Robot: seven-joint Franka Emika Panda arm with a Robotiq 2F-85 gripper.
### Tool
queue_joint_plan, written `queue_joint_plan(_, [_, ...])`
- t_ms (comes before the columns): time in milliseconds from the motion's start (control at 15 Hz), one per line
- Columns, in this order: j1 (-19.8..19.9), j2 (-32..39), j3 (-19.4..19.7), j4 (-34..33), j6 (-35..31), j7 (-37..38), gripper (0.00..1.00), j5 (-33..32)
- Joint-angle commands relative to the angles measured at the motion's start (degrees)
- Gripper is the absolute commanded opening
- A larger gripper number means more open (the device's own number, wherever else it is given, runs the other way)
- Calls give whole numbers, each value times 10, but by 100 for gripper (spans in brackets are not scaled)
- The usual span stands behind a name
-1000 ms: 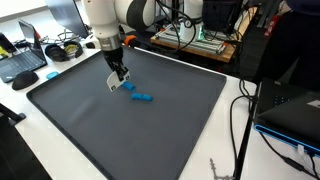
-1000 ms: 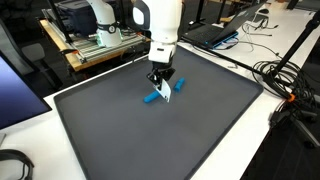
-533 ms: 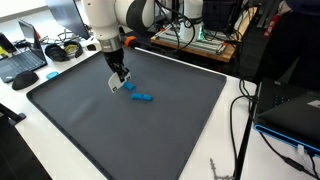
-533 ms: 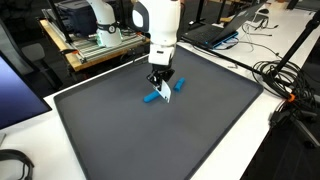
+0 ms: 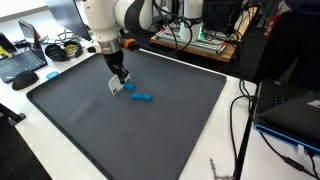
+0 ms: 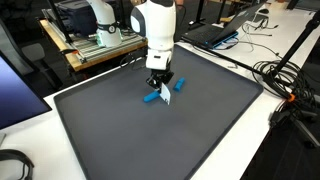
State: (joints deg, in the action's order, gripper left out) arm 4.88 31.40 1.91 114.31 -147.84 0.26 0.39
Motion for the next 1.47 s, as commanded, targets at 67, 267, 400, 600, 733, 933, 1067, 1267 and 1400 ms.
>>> queue_joint_plan(67, [25,28,-33,3,-46,-36,1,45])
queue_joint_plan(267, [36,25,-48,10,-63,-50,1,61])
queue_joint_plan(400, [41,21,-57,14,-74,-59,1,71])
queue_joint_plan(600, [47,20,-76,15,-92,-74,1,89])
queue_joint_plan(733, [46,21,-82,14,-108,-76,1,93])
queue_joint_plan(933, [31,20,-68,10,-114,-58,1,74])
queue_joint_plan(1067, [26,11,-60,12,-101,-52,1,68])
queue_joint_plan(1267, [19,-8,-43,18,-78,-39,1,58])
queue_joint_plan(1400, [22,-16,-39,21,-76,-36,1,61])
